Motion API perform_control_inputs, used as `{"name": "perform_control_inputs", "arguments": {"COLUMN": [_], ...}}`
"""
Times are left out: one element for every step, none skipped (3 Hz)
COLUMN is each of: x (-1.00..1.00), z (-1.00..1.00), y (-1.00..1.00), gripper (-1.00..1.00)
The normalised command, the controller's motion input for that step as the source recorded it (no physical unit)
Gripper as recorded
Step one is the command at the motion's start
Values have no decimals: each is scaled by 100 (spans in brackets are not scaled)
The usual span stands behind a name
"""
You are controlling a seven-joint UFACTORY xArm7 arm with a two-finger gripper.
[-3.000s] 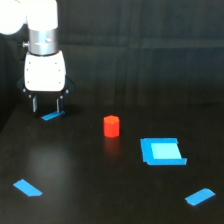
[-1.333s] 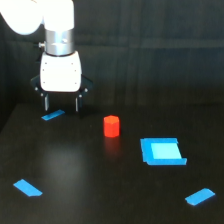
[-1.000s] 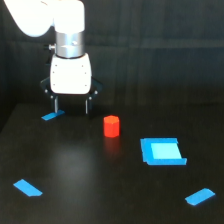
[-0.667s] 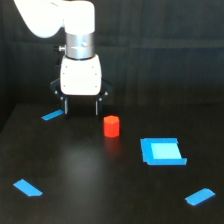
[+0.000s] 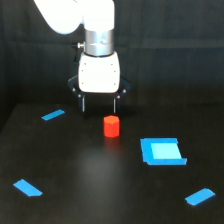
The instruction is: Pick up the red object from the table
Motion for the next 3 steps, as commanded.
{"name": "perform_control_inputs", "arguments": {"x": [58, 29, -4], "z": [0, -1, -26], "y": [-55, -64, -25], "gripper": [99, 100, 95]}}
